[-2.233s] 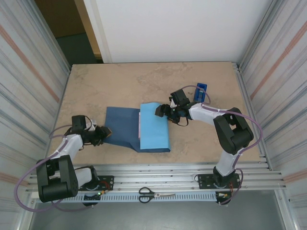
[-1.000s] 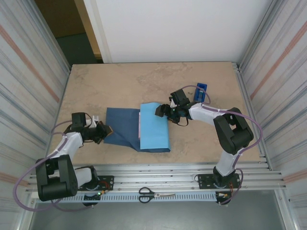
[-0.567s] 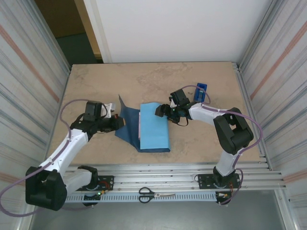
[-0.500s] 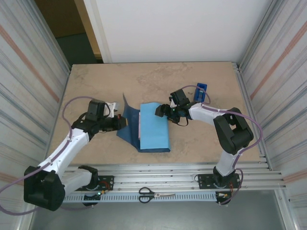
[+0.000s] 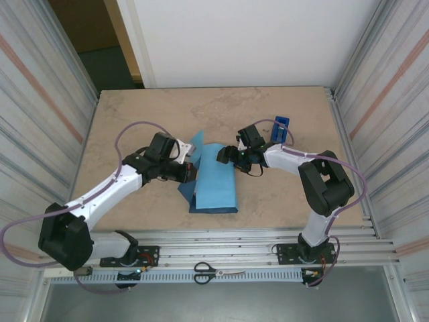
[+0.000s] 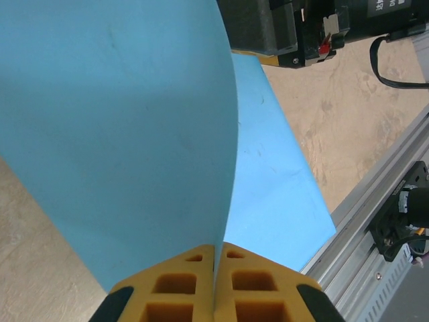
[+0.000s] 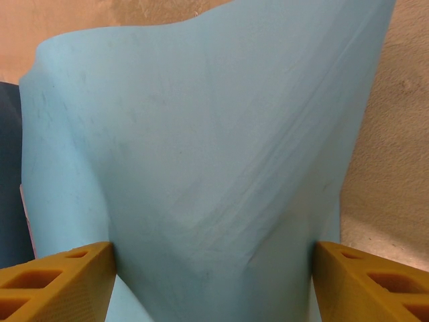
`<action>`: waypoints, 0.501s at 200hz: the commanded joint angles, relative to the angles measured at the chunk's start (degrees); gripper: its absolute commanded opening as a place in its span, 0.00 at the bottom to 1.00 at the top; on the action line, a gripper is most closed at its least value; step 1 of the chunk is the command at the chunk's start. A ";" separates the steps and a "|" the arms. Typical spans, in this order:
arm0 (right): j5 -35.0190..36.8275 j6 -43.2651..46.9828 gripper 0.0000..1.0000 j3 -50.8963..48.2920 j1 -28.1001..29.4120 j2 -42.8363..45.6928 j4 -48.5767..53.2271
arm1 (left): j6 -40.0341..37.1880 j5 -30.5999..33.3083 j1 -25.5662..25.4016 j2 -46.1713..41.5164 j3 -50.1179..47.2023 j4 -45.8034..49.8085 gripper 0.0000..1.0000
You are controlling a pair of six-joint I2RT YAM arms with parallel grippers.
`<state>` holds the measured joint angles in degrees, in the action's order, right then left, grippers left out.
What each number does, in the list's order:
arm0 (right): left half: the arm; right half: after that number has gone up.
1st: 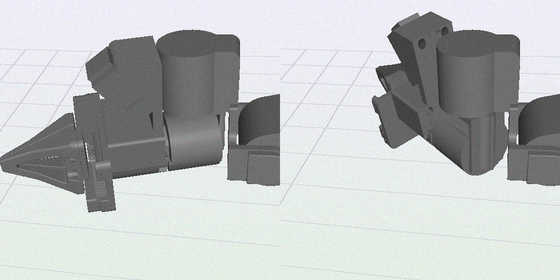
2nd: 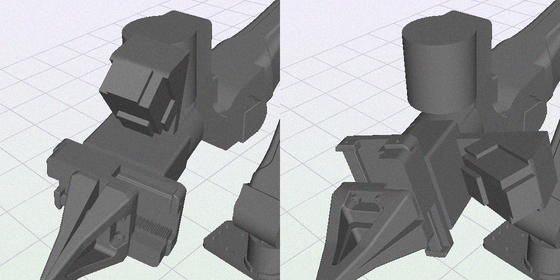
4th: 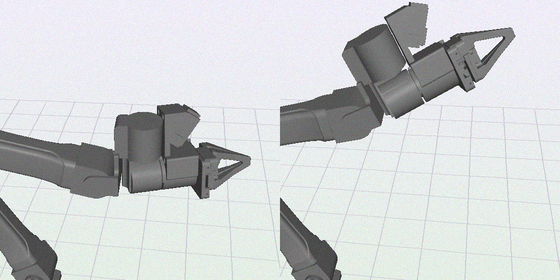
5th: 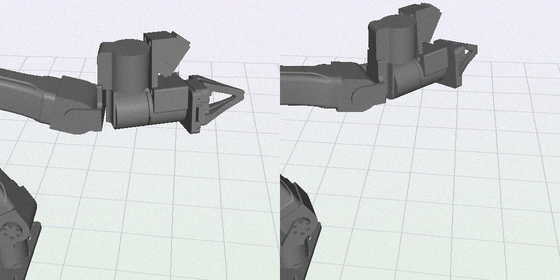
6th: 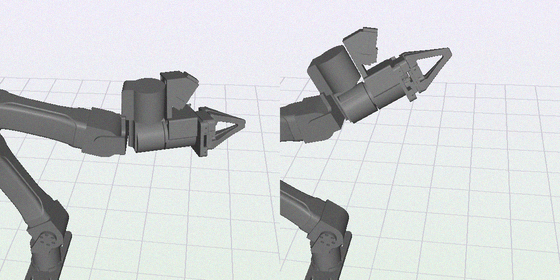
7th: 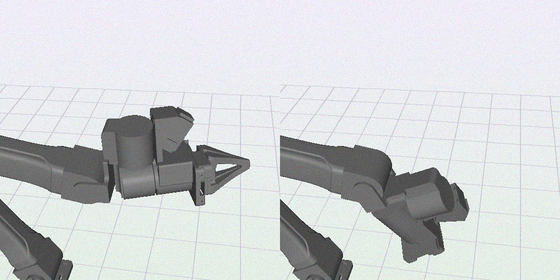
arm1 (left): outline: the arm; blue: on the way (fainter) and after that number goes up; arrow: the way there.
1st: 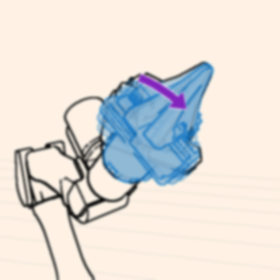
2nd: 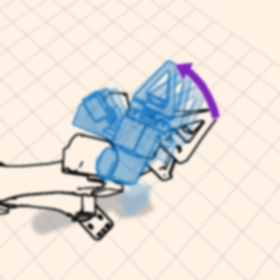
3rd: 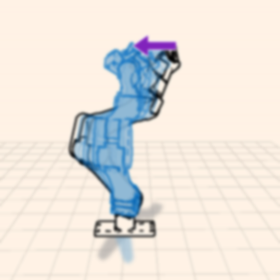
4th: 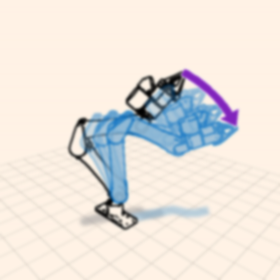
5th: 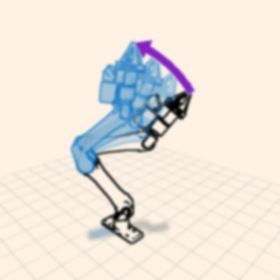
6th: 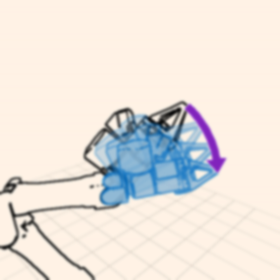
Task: Wrap the gift box in paper
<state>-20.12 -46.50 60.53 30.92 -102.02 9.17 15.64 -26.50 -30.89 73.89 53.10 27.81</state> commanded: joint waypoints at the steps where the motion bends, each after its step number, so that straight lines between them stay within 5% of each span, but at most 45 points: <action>1: 3.86 -1.22 0.74 -2.44 2.11 -4.44 9.35 | 1.91 -3.32 -0.59 1.43 2.33 -3.18 0.00; 100: 3.77 -2.15 0.73 -3.05 2.47 -4.16 8.42 | 0.80 -12.62 -3.09 12.49 7.23 -6.79 0.00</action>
<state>-19.29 -47.59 60.53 31.44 -102.02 8.80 17.80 -34.65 -32.86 84.64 57.43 22.65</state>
